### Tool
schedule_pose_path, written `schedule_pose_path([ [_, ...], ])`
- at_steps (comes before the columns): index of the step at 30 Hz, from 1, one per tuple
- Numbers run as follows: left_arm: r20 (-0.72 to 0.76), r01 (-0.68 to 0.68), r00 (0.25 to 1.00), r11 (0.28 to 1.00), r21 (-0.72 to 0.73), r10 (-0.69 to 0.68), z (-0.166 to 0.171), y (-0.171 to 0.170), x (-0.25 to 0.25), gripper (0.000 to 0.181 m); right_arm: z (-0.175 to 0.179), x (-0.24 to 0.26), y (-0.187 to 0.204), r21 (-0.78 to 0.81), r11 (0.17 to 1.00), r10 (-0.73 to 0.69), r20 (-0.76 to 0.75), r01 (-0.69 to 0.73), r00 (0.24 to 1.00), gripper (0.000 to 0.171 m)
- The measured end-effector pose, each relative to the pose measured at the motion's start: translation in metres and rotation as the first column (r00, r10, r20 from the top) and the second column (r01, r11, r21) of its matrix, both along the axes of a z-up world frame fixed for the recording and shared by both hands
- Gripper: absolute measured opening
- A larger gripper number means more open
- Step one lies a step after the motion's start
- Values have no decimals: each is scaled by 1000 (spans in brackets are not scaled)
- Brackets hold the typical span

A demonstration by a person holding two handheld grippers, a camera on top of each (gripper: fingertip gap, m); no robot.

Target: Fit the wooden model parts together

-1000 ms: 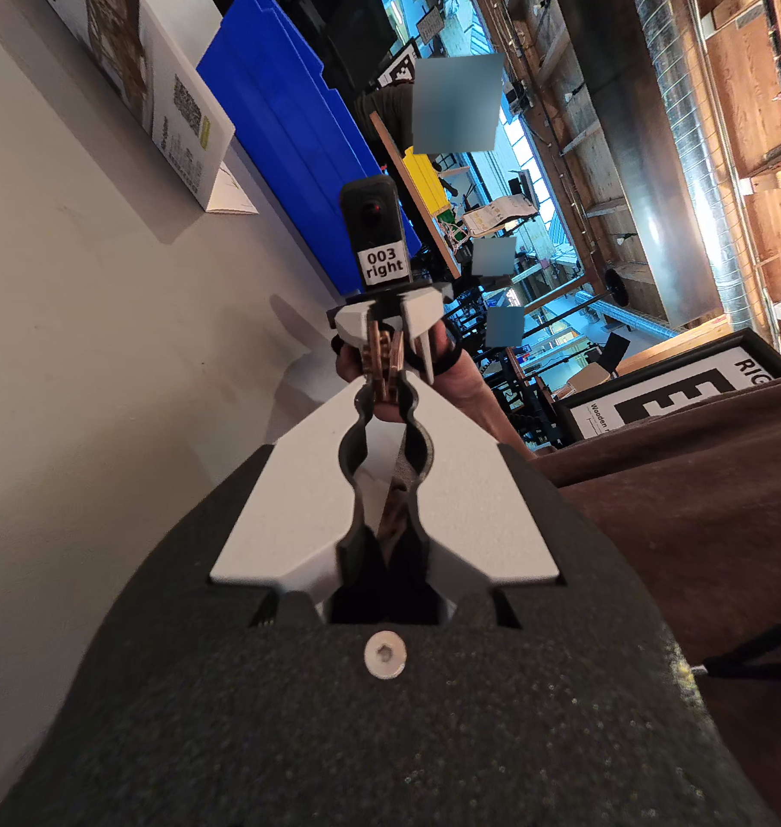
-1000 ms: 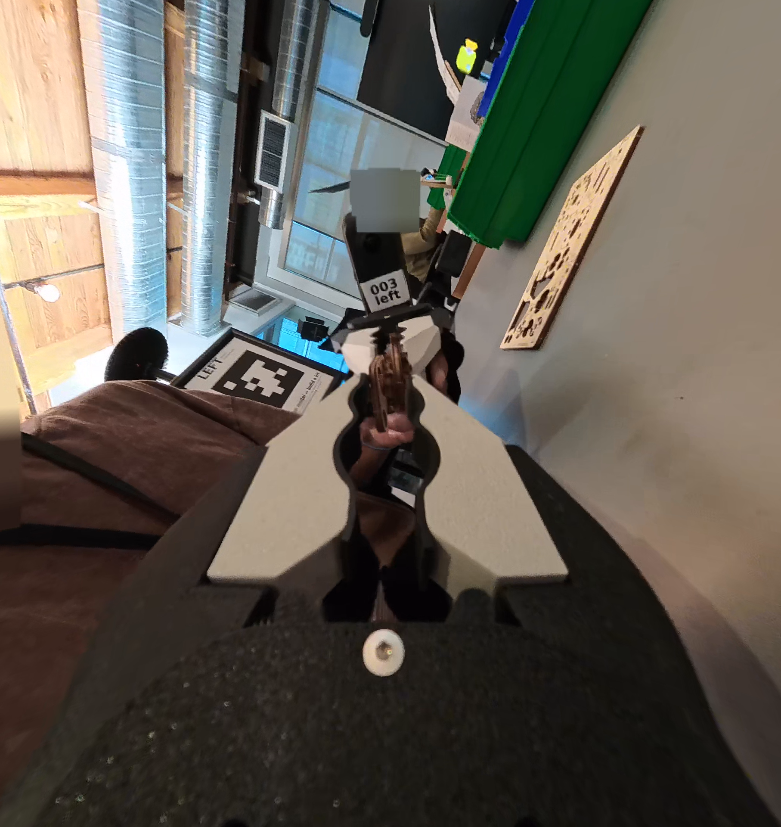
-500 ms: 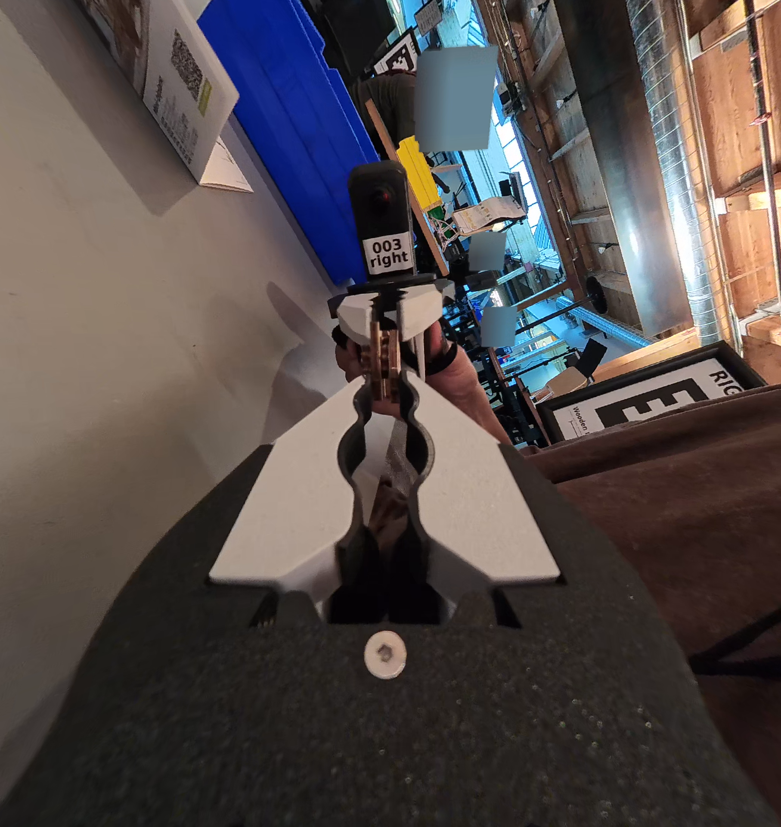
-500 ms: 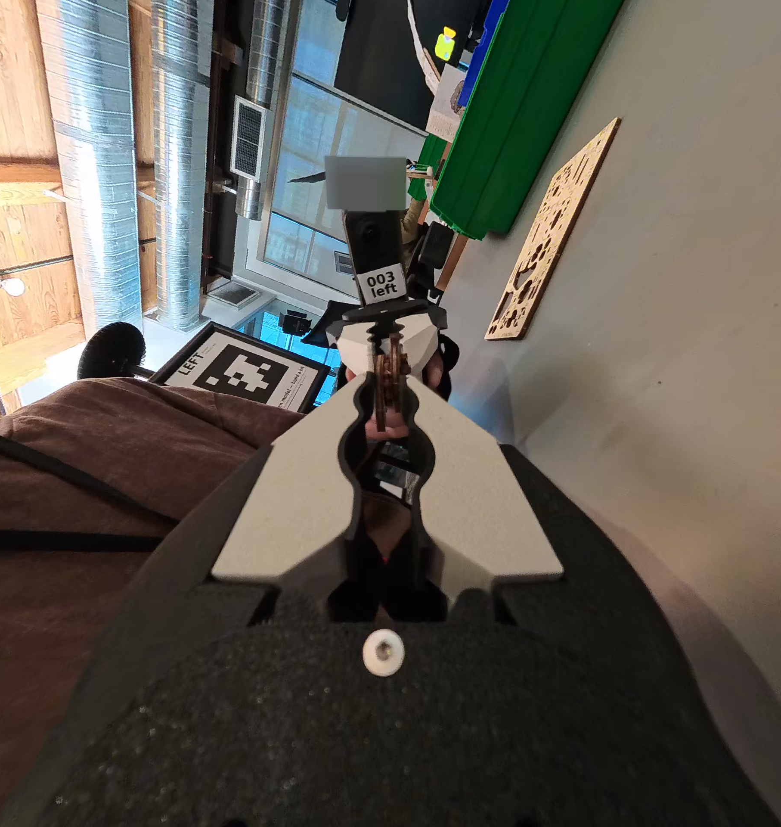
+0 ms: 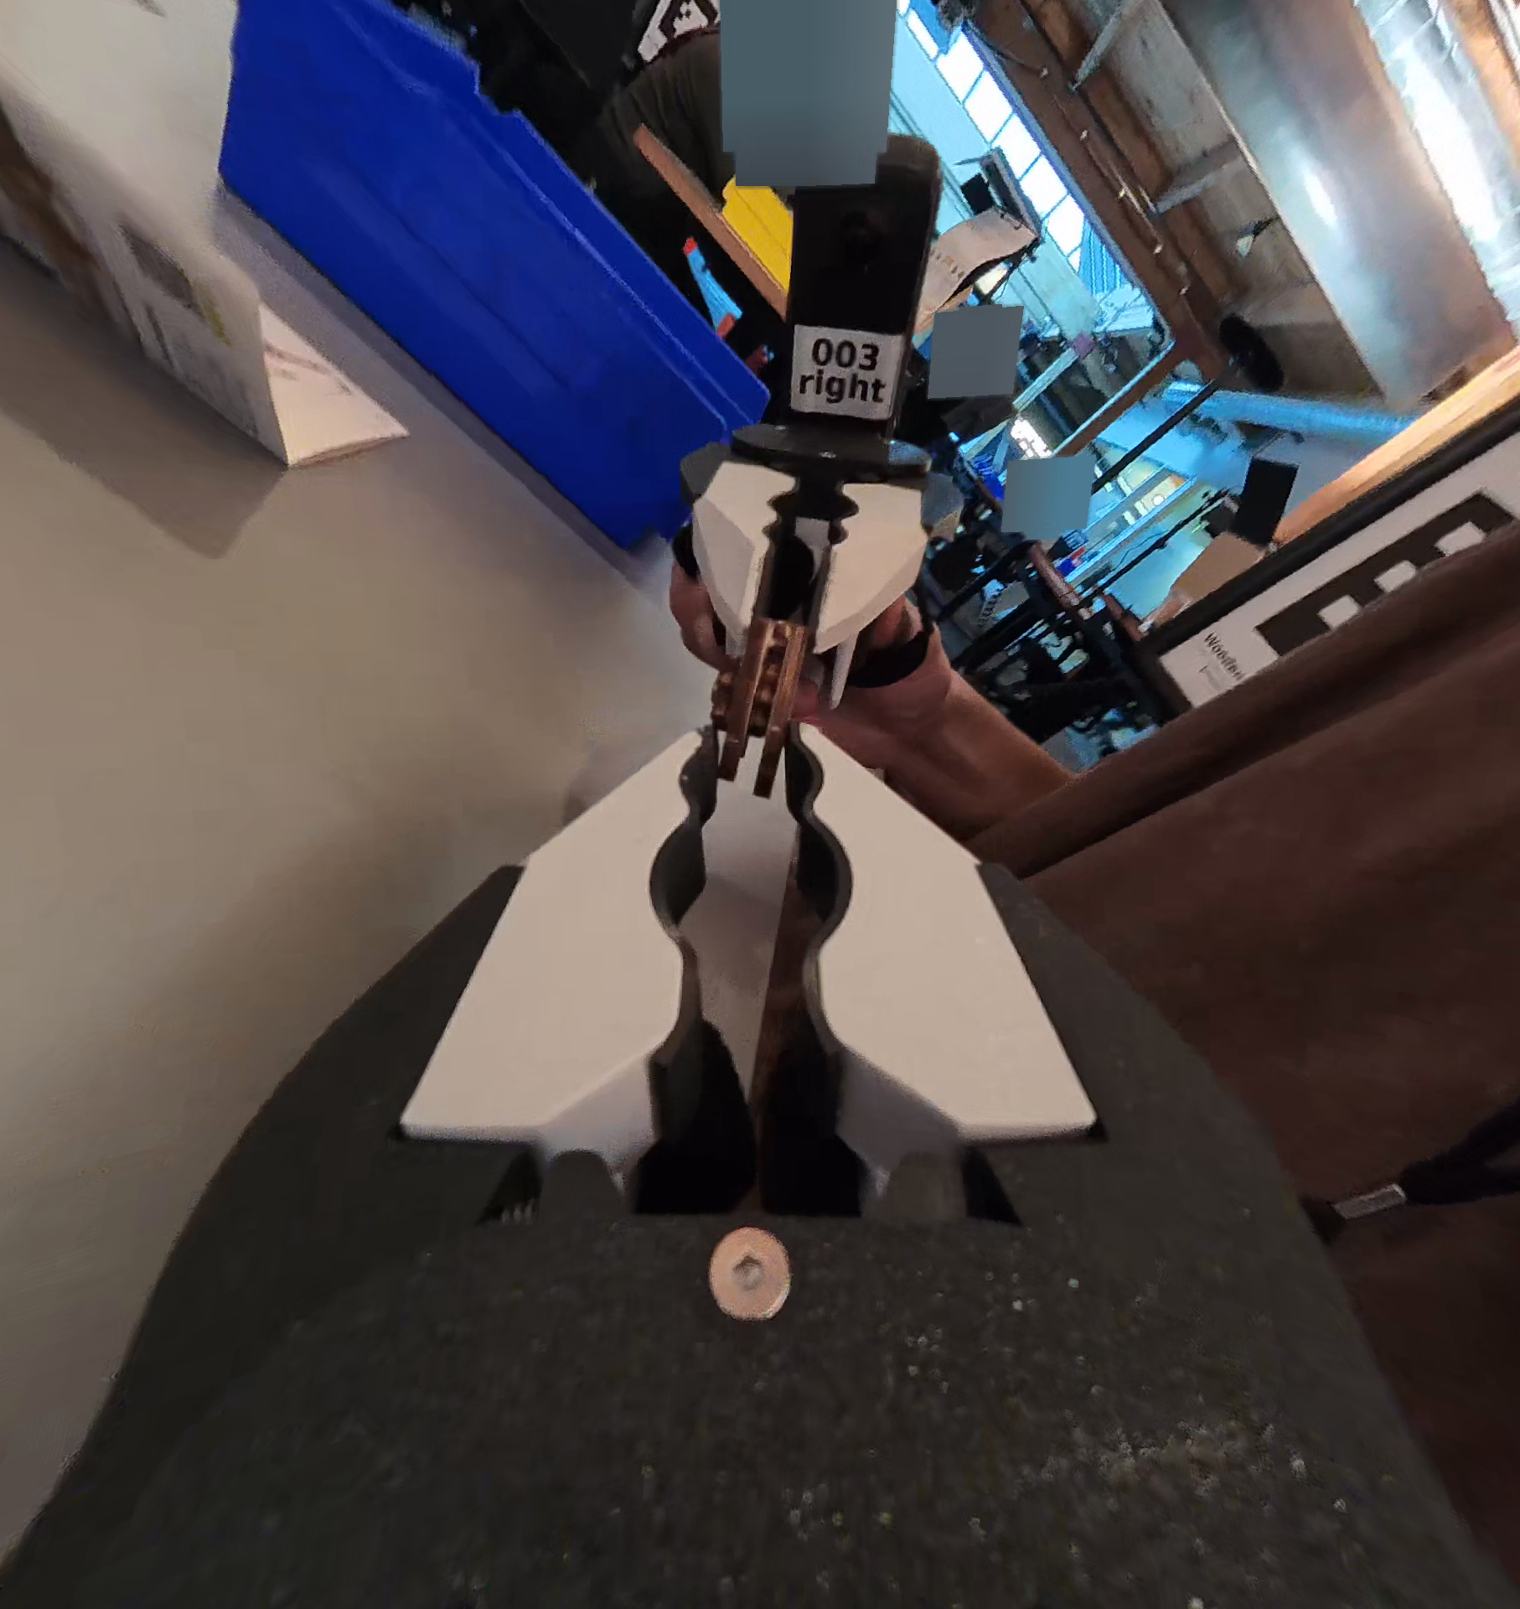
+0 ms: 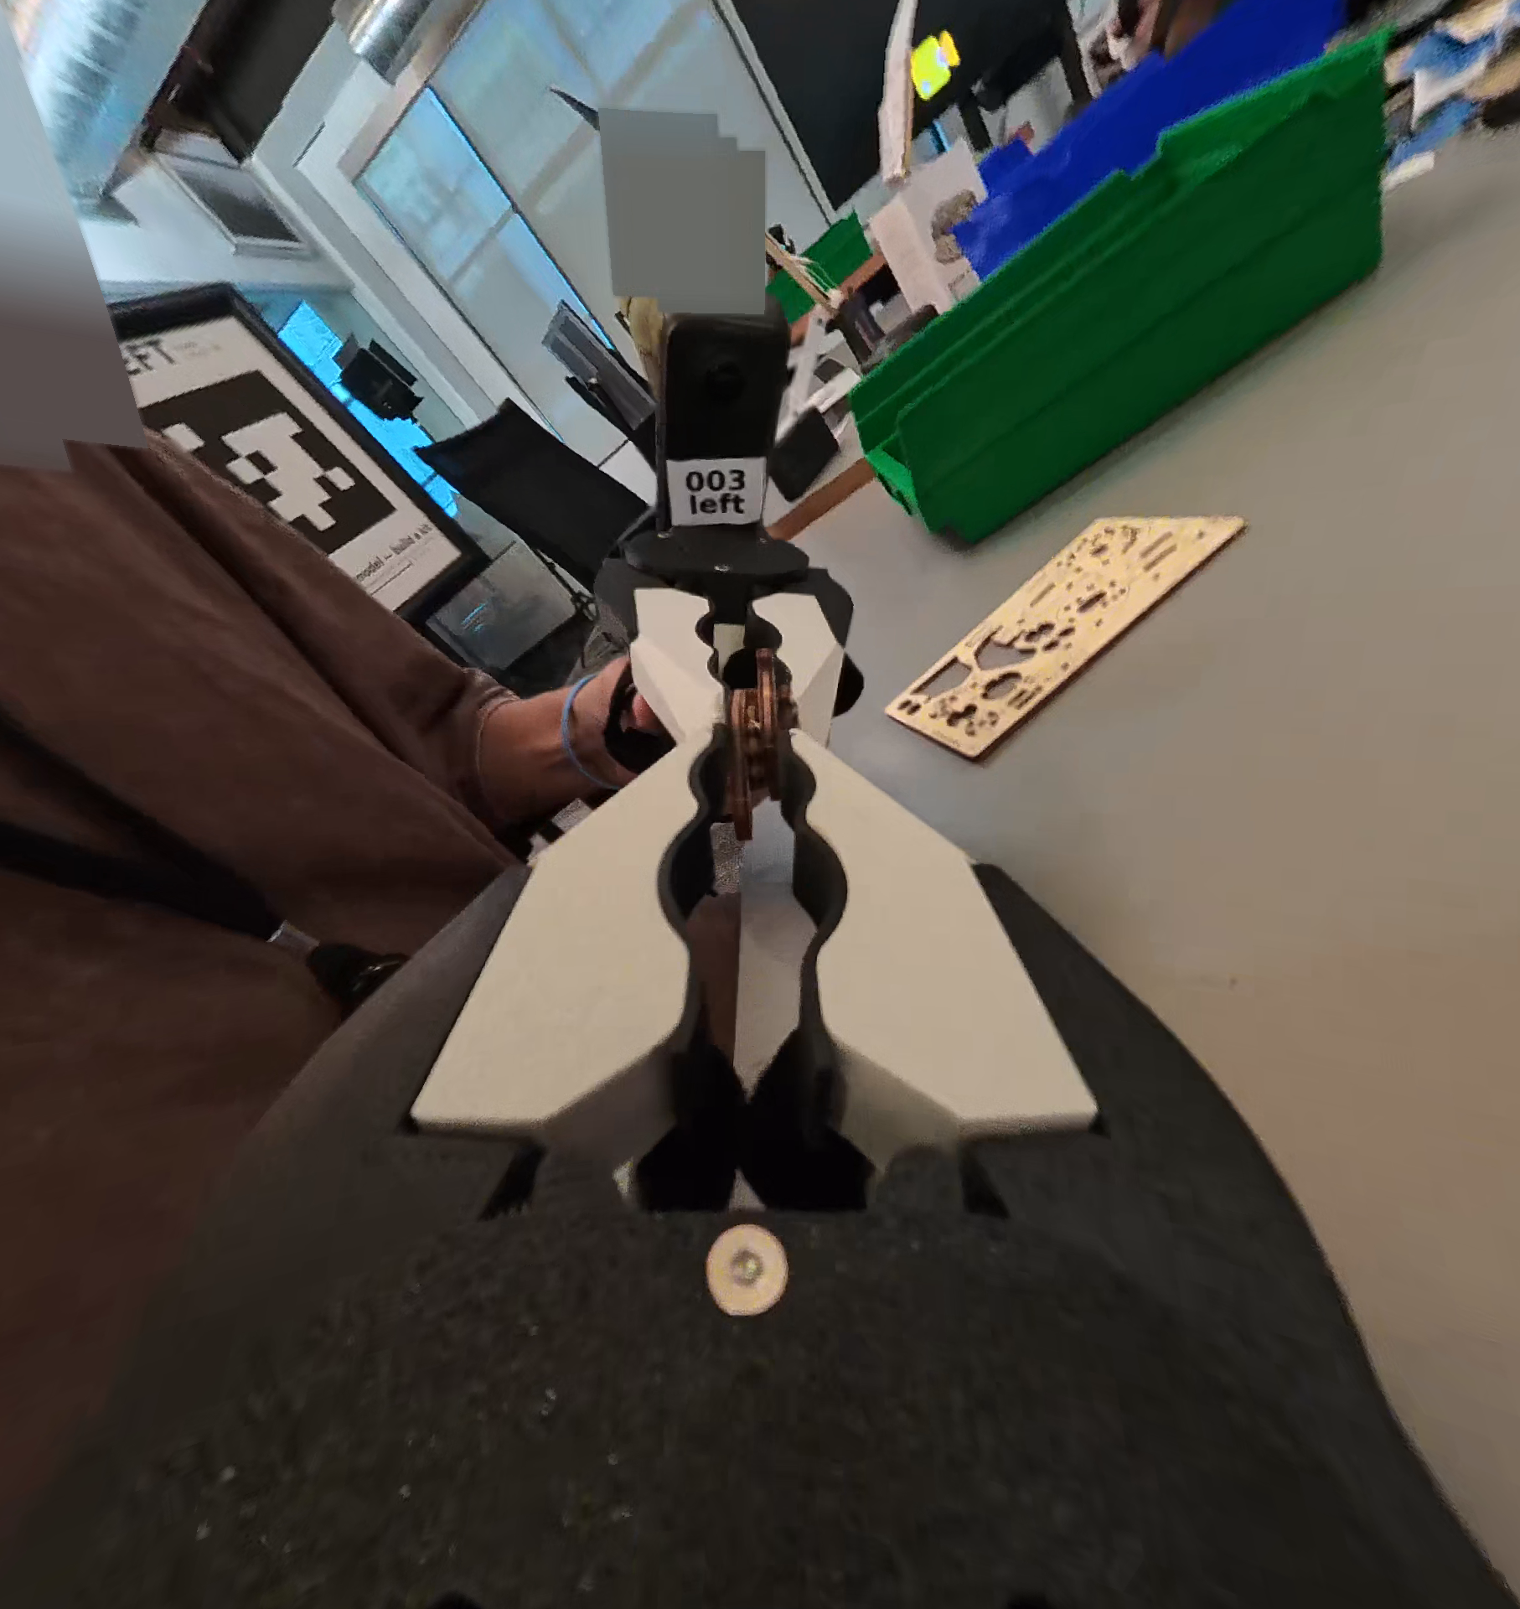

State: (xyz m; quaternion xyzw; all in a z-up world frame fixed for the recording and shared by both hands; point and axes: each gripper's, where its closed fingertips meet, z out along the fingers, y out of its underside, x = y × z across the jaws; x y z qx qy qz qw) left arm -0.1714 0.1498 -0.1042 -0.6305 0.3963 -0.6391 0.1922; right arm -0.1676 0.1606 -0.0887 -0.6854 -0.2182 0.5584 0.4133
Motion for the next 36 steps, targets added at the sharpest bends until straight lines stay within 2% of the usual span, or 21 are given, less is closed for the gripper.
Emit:
schedule_pose_path([
  [6, 53, -7, 999, 962, 274, -8, 17, -10, -1, 11, 17, -1, -14, 177, 983, 47, 36, -53, 998, 10],
  [9, 69, -3, 997, 960, 279, -17, 21, -10, -3, 13, 19, -2, -15, 221, 974, 35, 52, -46, 998, 10],
  [12, 99, -13, 995, 961, 278, -16, 27, -8, -4, 28, 16, -4, -18, 254, 965, 41, 100, -65, 994, 10],
  [20, 80, 33, 994, 916, 399, -71, 27, -19, -9, 28, 22, -13, -26, 282, 954, 84, 80, -103, 993, 10],
  [25, 89, 26, 994, 910, 415, -69, 29, -21, -9, 15, 23, -15, -27, 299, 948, 93, 78, -112, 993, 10],
  [33, 87, 14, 994, 853, 522, -70, 31, -21, -11, 15, 26, -17, -30, 364, 926, 82, 61, -99, 995, 11],
  [36, 71, 20, 995, 847, 531, -68, 28, -20, -11, 15, 22, -16, -27, 345, 933, 84, 67, -102, 994, 13],
])
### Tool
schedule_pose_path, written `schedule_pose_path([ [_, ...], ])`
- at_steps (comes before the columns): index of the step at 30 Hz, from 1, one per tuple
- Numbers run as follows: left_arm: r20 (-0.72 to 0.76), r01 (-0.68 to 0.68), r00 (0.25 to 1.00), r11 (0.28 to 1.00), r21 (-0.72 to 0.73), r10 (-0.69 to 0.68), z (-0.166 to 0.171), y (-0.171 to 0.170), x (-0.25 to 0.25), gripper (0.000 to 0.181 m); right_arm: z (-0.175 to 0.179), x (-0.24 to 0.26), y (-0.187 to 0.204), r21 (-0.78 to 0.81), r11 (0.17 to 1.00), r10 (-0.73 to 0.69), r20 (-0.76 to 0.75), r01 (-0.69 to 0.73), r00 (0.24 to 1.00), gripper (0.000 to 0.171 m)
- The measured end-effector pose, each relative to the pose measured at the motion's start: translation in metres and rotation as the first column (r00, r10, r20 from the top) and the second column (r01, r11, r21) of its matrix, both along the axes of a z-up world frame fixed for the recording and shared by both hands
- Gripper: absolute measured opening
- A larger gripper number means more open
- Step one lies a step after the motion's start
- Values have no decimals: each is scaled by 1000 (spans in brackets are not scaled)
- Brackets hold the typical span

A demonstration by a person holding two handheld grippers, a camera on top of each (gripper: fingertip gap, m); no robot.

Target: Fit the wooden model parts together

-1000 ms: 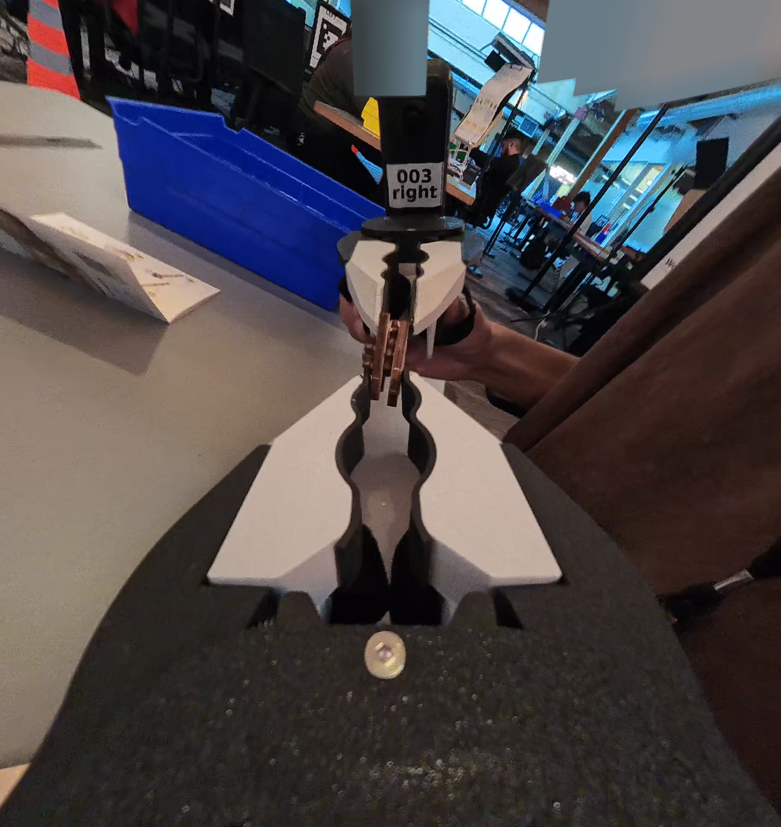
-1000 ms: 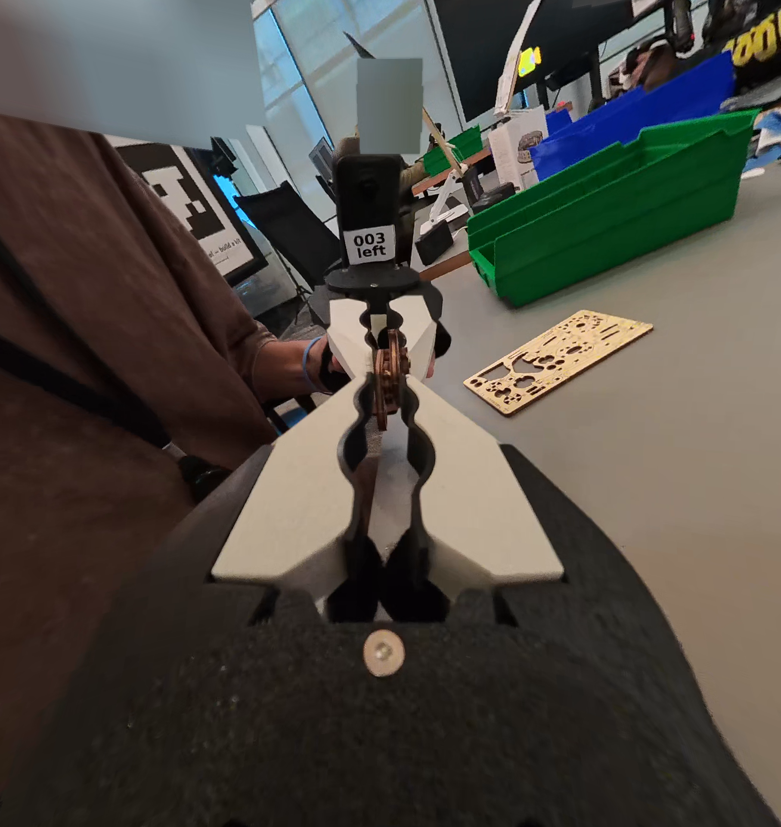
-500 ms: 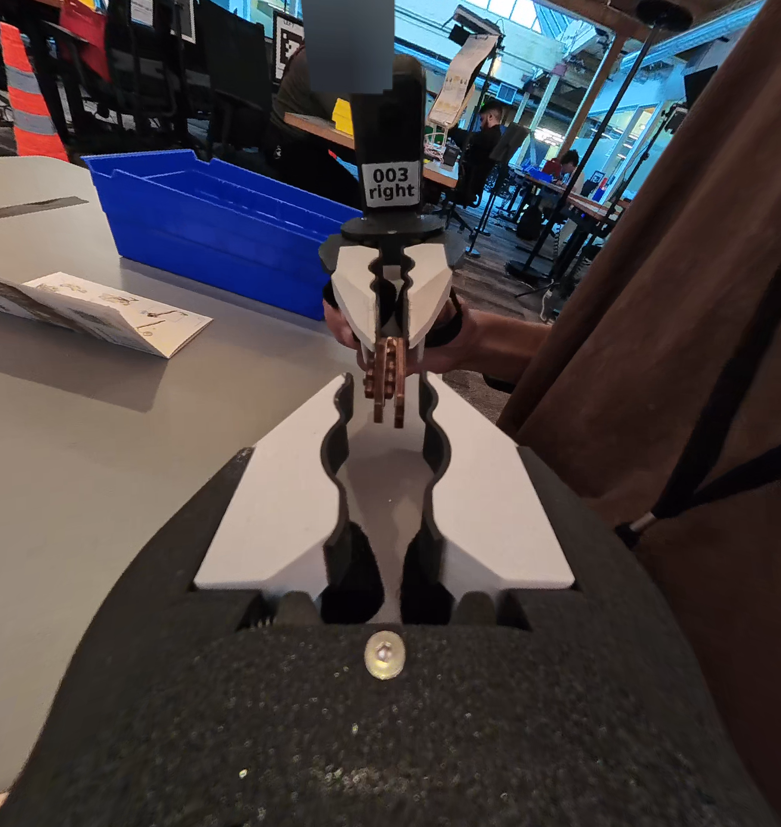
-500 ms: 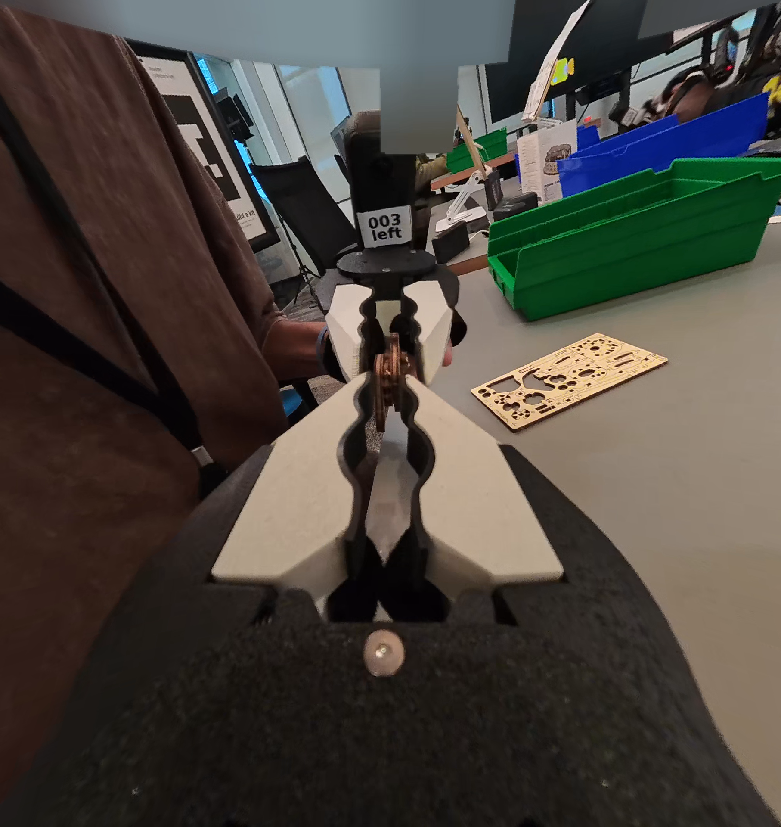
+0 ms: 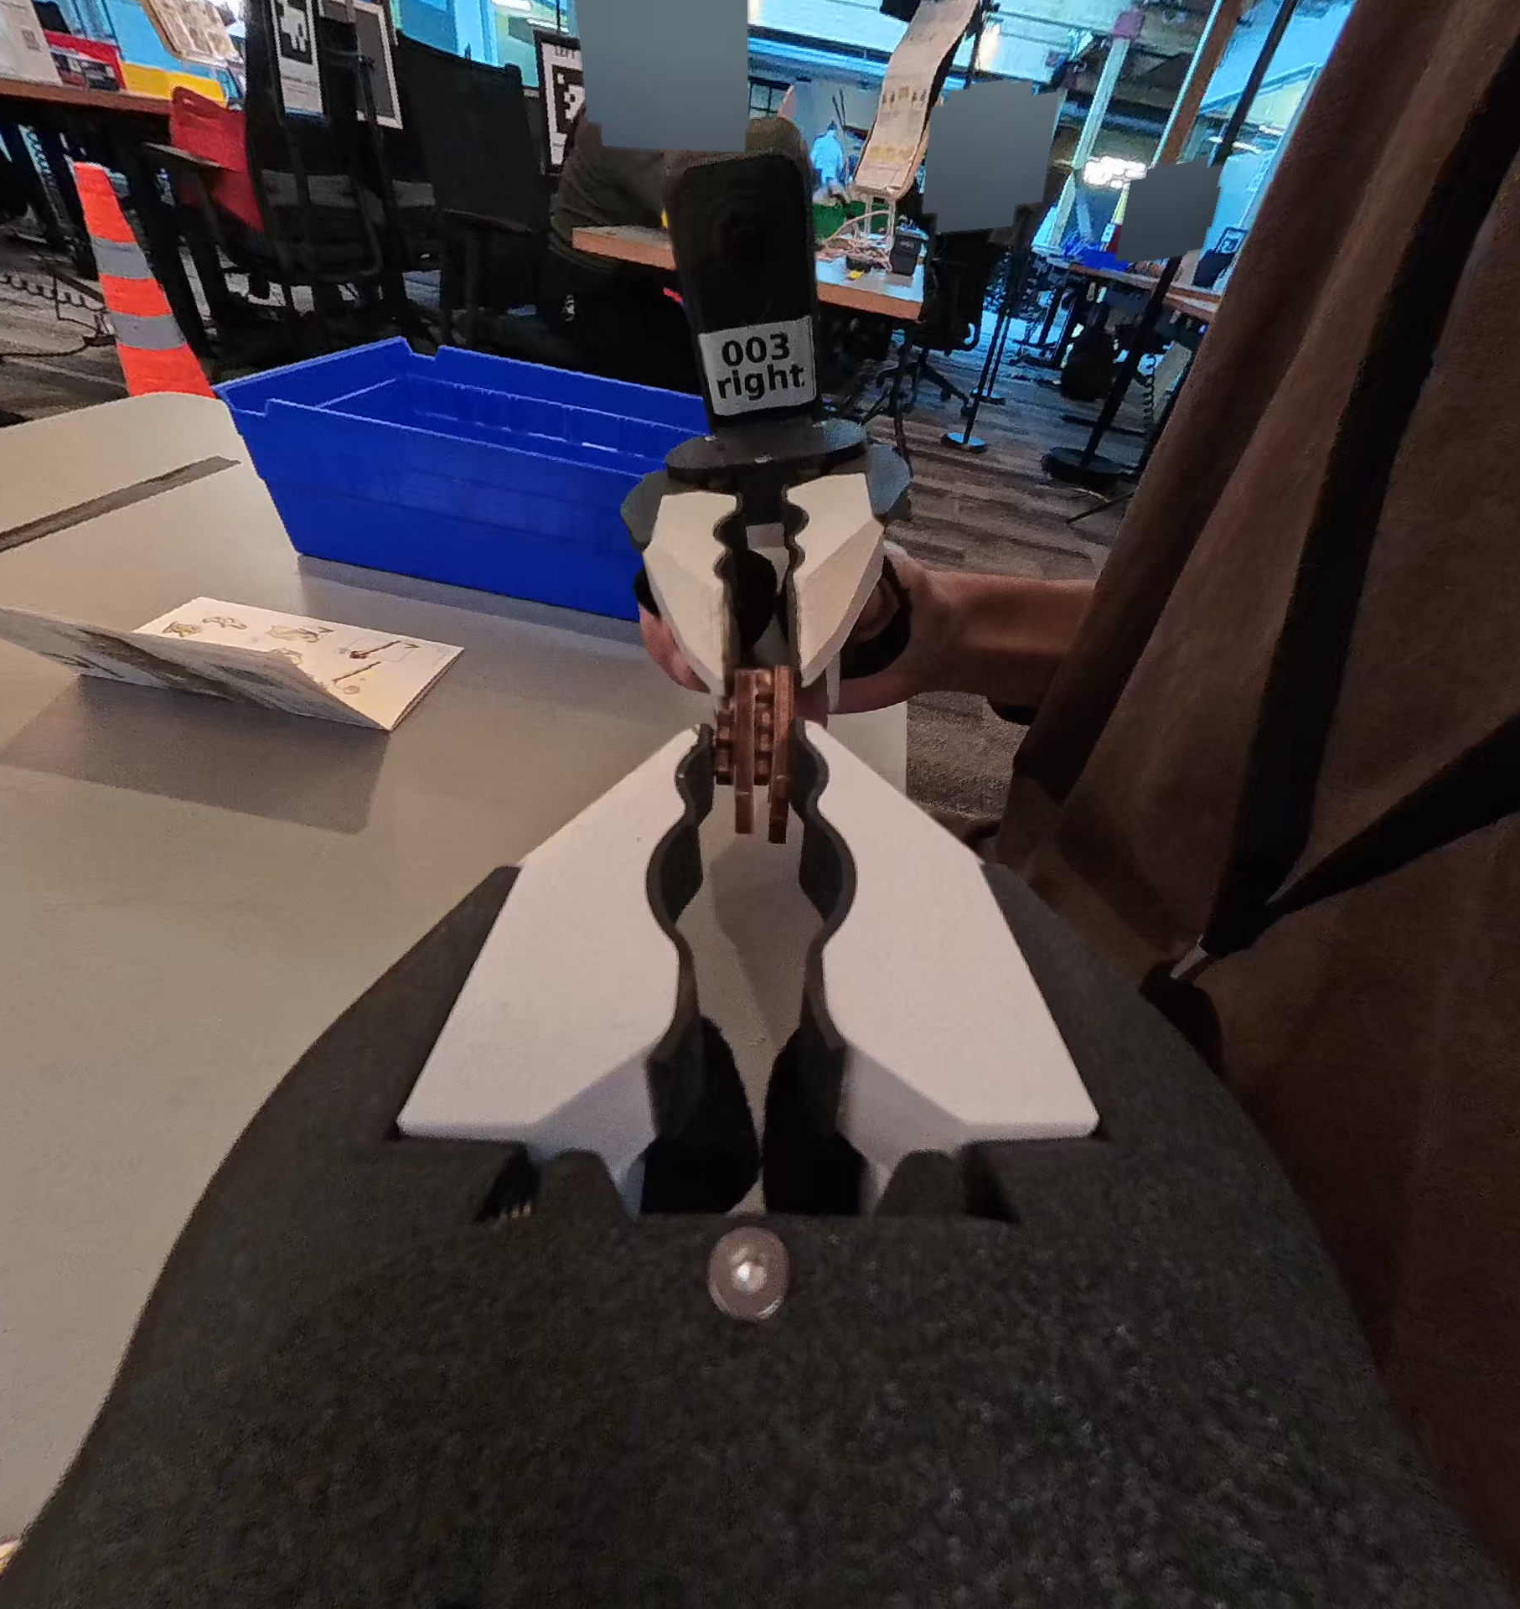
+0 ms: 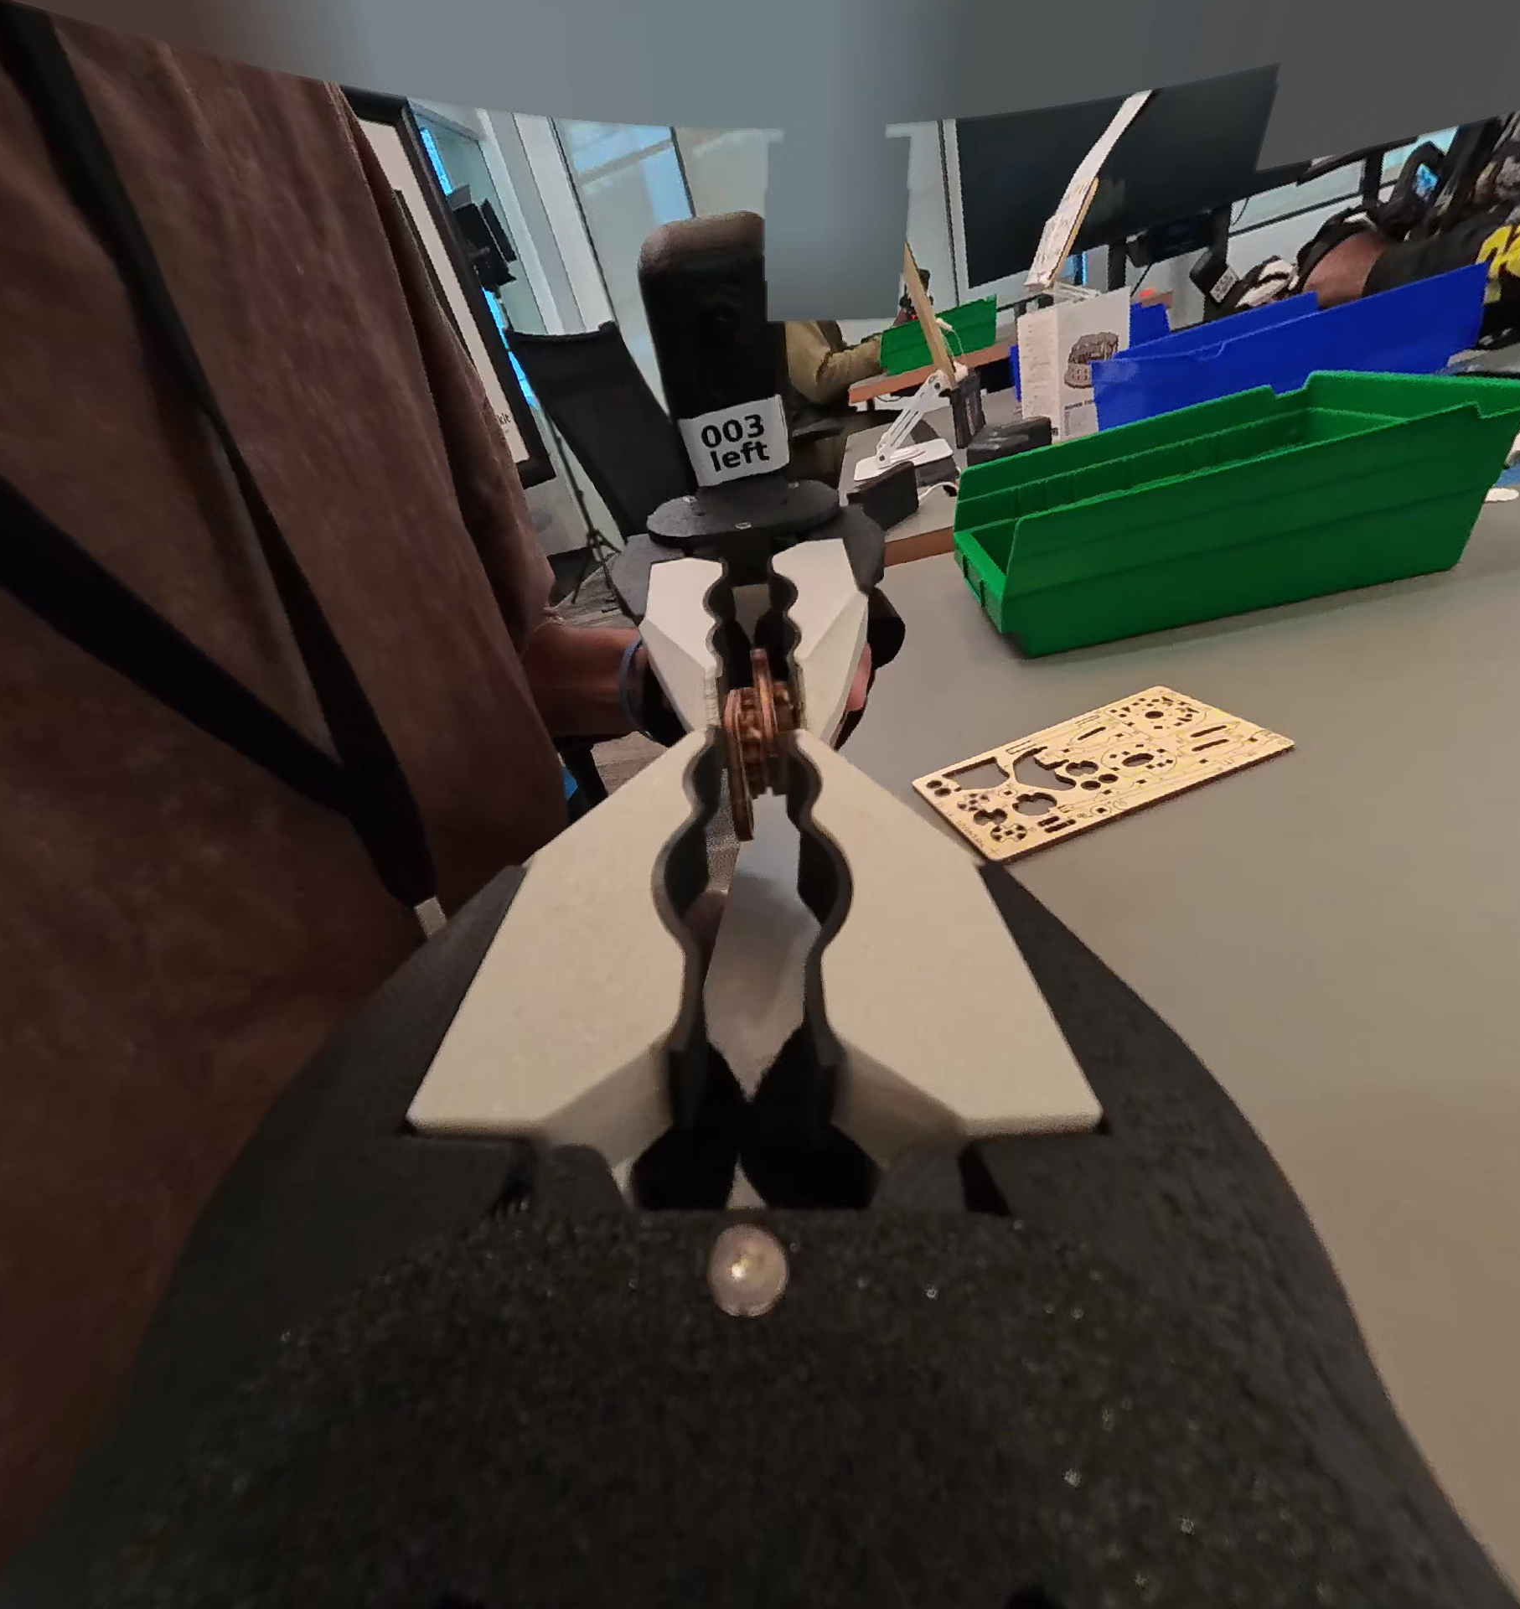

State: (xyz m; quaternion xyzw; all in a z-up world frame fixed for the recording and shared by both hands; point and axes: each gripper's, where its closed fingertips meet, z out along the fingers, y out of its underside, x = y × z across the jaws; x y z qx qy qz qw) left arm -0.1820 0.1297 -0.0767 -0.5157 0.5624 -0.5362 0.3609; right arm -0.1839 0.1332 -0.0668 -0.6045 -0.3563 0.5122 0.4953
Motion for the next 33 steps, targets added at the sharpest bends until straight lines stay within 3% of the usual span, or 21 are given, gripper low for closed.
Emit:
schedule_pose_path([
  [15, -50, -1, 999, 1000, 13, 1, -10, 1, 3, 15, -7, -4, 3, 22, 1000, -17, 49, 16, 999, 12],
  [22, -21, -13, 1000, 999, 37, 14, -3, 1, 2, 15, -7, 3, 3, -103, 994, 29, -37, -33, 999, 35],
  [29, -29, -9, 1000, 998, 57, 11, -4, -2, 2, 15, -10, -6, -3, -107, 992, 60, -14, -61, 998, 15],
  [33, -55, -28, 998, 997, 67, 32, -8, 0, 3, 15, -15, -4, 0, -116, 993, 35, 35, -31, 999, 15],
])
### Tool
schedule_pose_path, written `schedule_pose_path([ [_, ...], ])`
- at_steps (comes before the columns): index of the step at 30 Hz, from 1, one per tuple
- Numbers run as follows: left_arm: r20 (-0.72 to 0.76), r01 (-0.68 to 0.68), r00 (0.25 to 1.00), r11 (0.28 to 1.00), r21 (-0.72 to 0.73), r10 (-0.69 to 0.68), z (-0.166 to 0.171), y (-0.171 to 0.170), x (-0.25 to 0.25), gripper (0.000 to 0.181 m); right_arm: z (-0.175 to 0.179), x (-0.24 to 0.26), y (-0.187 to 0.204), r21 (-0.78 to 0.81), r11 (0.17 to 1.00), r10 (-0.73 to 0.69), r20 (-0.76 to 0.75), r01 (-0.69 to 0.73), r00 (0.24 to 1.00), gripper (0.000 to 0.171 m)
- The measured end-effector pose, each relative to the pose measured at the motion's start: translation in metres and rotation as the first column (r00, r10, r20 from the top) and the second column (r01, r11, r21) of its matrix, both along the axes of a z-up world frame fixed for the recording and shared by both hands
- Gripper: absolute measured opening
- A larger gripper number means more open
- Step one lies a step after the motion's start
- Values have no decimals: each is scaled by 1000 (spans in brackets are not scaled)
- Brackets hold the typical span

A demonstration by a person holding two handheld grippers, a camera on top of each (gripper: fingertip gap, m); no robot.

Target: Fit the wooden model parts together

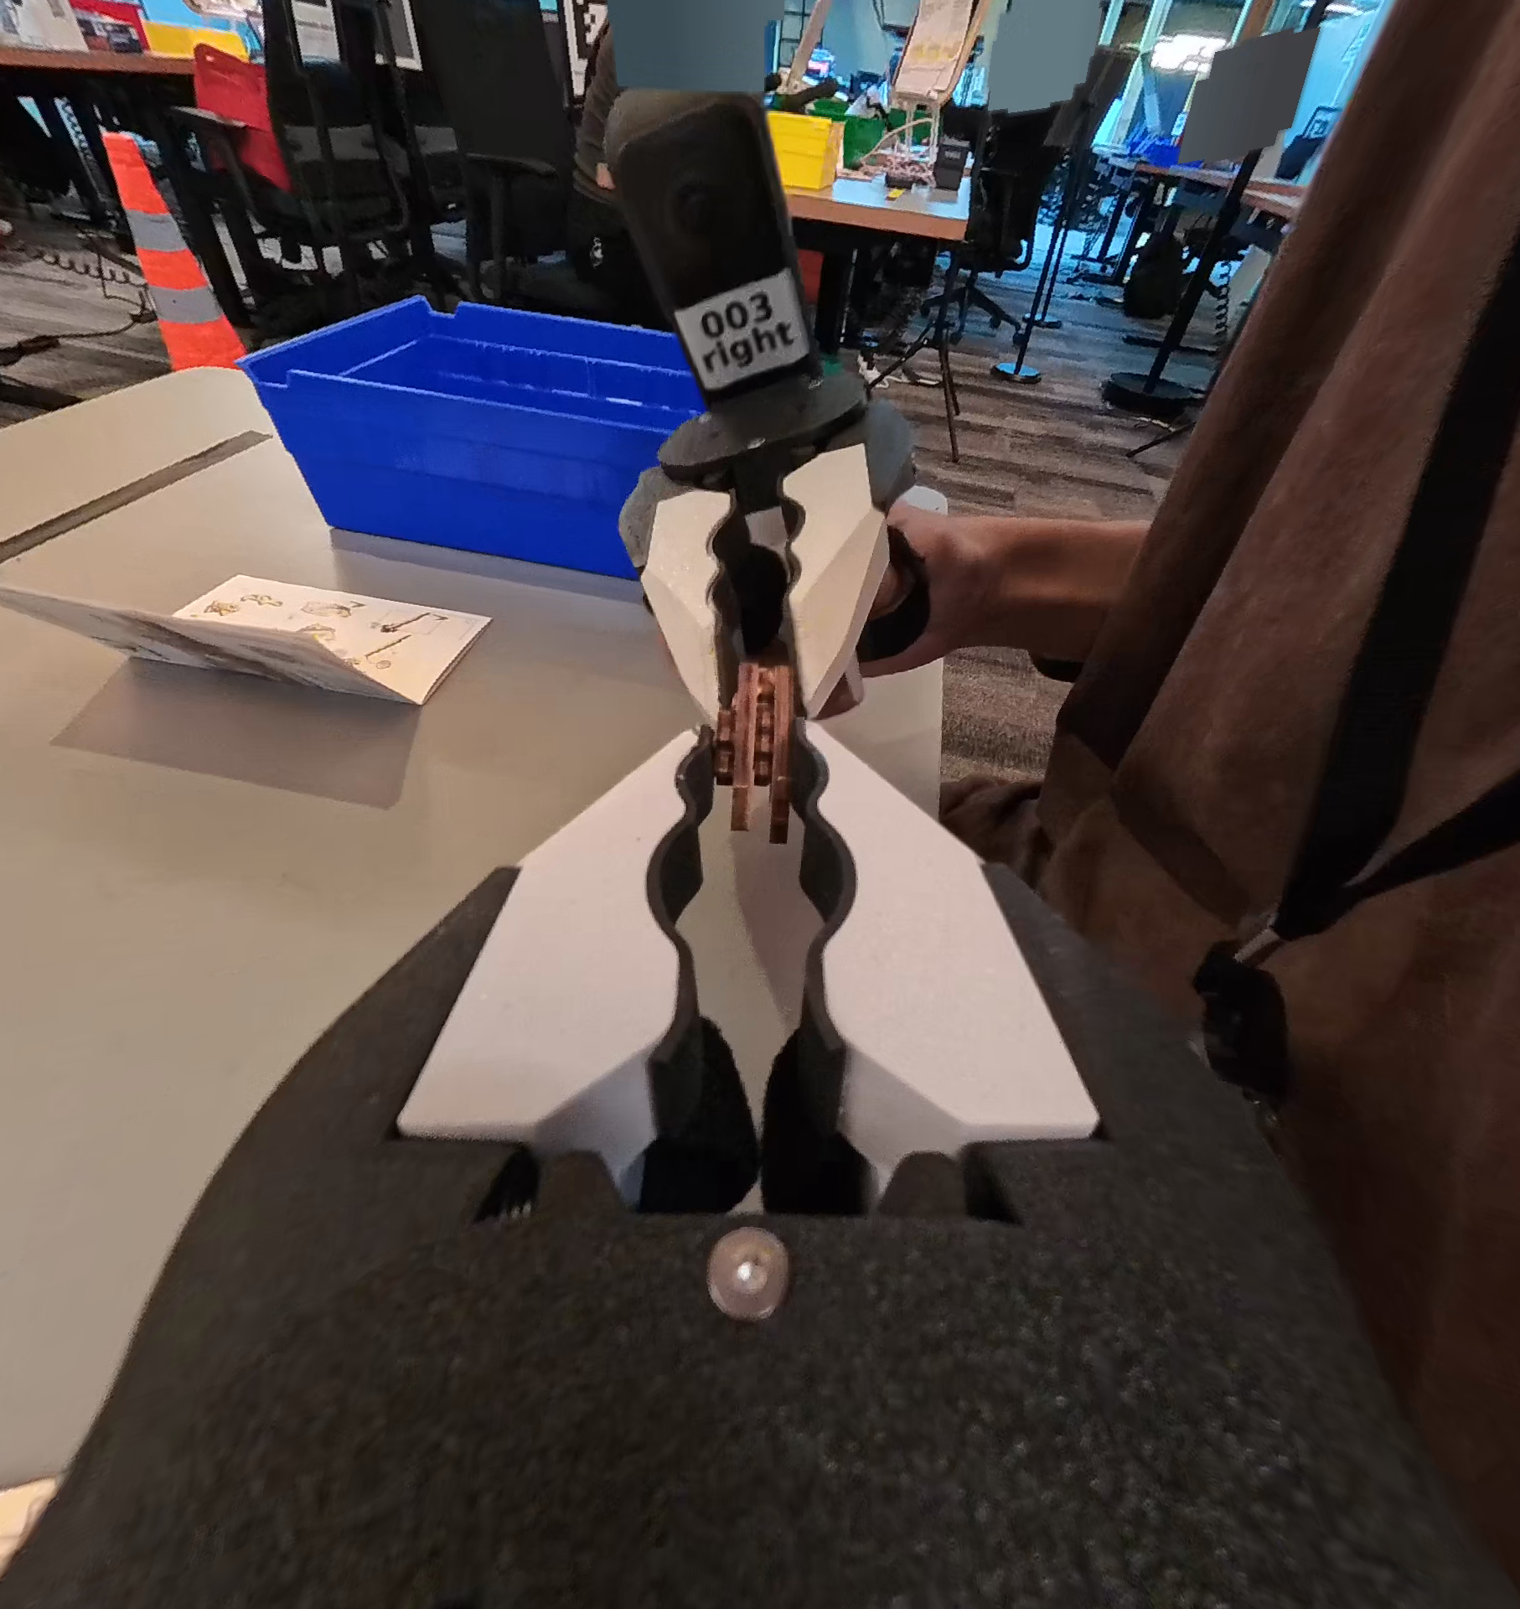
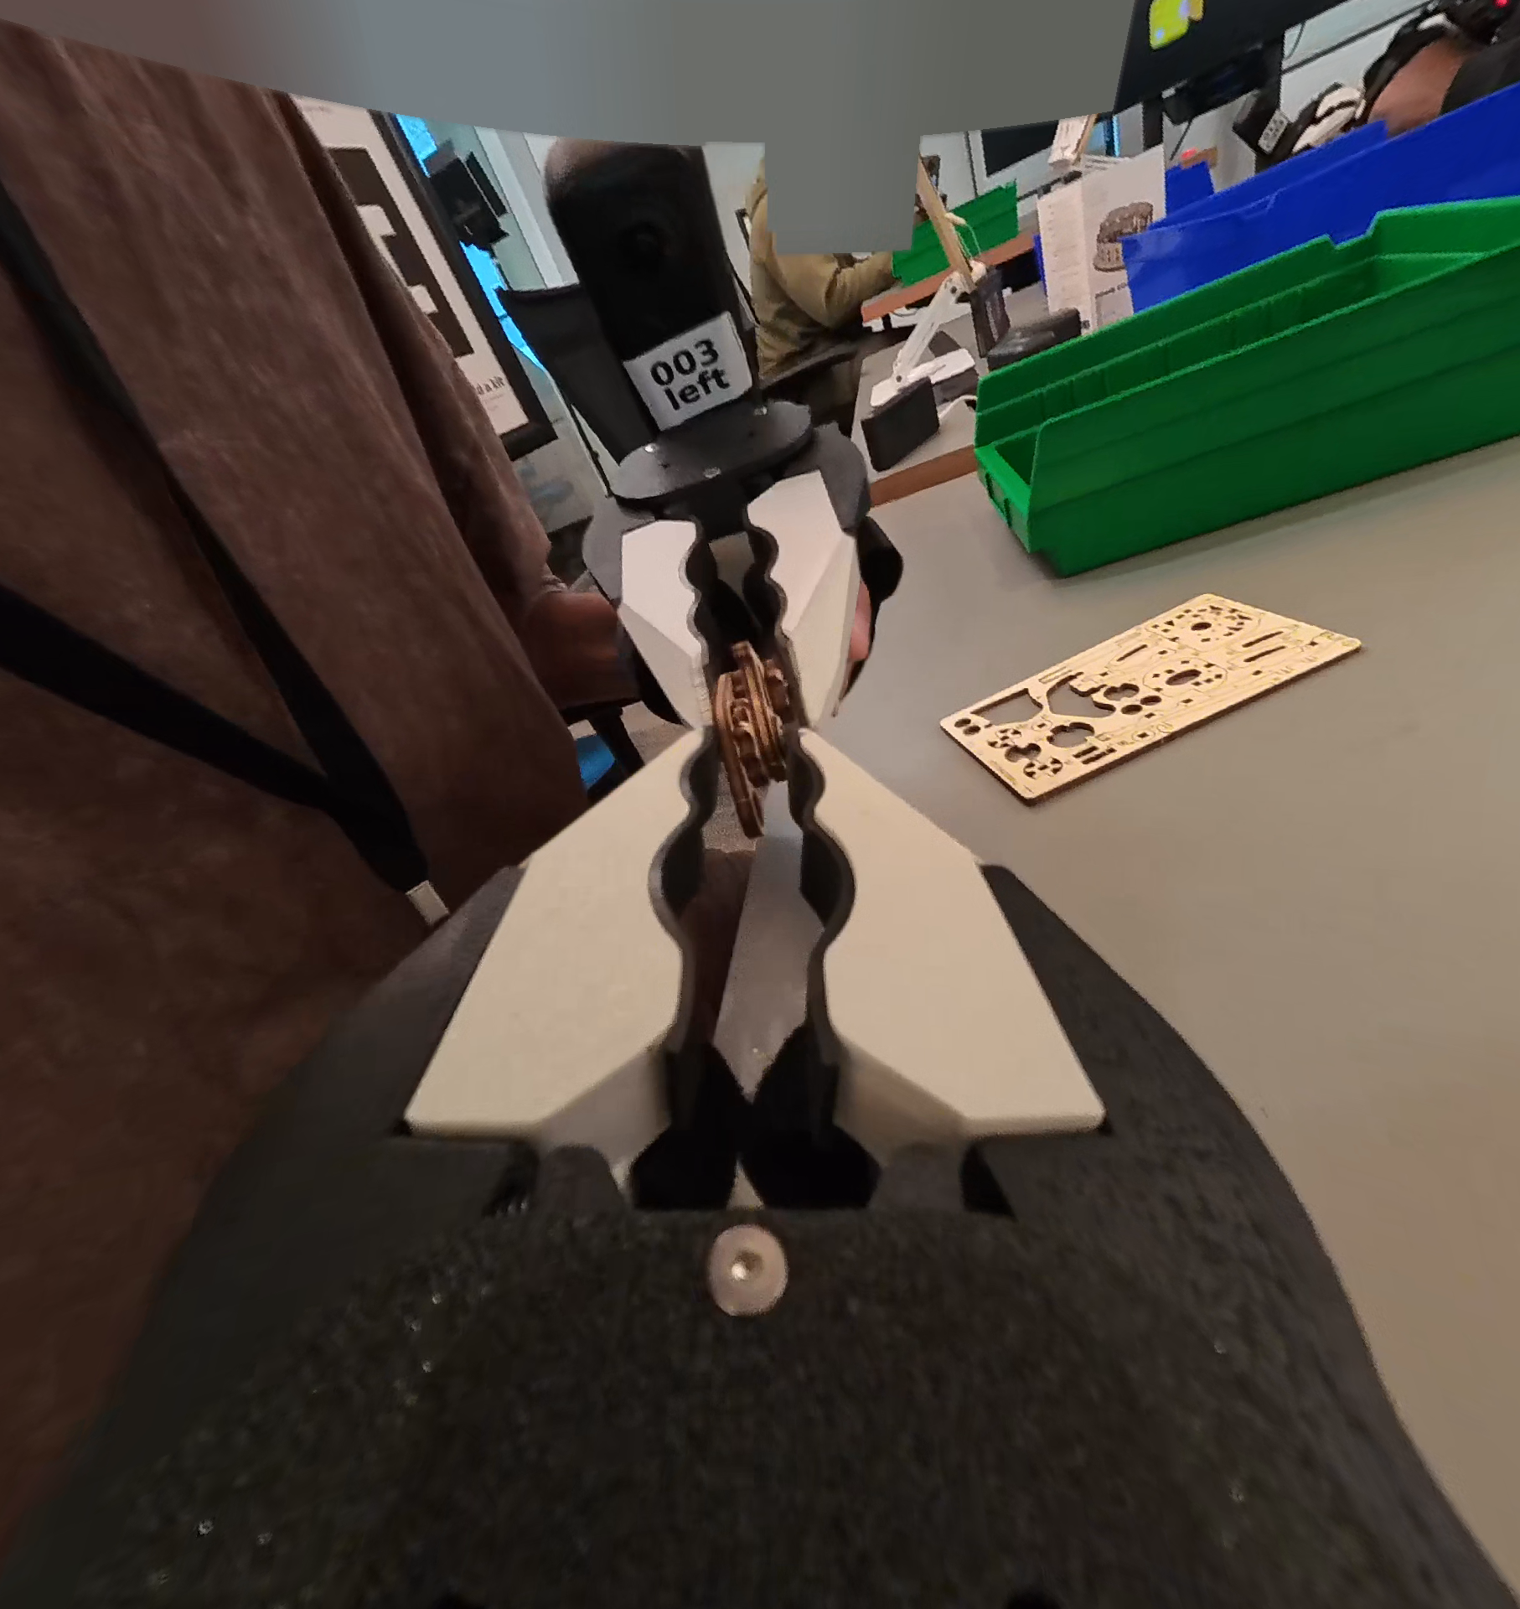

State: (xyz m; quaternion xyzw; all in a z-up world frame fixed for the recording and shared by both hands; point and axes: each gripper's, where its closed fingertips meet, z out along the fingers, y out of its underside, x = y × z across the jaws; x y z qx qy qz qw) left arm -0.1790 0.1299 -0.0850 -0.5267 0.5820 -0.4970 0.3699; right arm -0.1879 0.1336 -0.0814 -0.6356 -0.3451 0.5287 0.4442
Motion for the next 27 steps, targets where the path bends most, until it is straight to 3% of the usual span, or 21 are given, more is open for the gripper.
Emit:
schedule_pose_path([
  [3, -14, -8, 1000, 1000, -27, 8, -3, 1, 1, 15, -3, 1, 1, -44, 999, 5, -3, -5, 1000, 14],
  [12, -36, -21, 999, 984, -175, 15, -6, 9, 0, 21, 0, 14, 12, -287, 956, 5, -197, -62, 980, 12],
  [17, -78, -46, 997, 949, -313, 23, -15, 17, 0, 17, -12, 13, 19, -334, 943, -36, -140, -13, 989, 13],
  [23, -174, -123, 984, 861, -494, 40, -38, 27, 2, 14, -37, 15, 33, -482, 875, -112, -94, 53, 989, 13],
  [27, -186, -136, 983, 709, -692, 8, -48, 34, 4, 13, -49, 17, 39, -640, 768, -154, -151, 22, 976, 13],
])
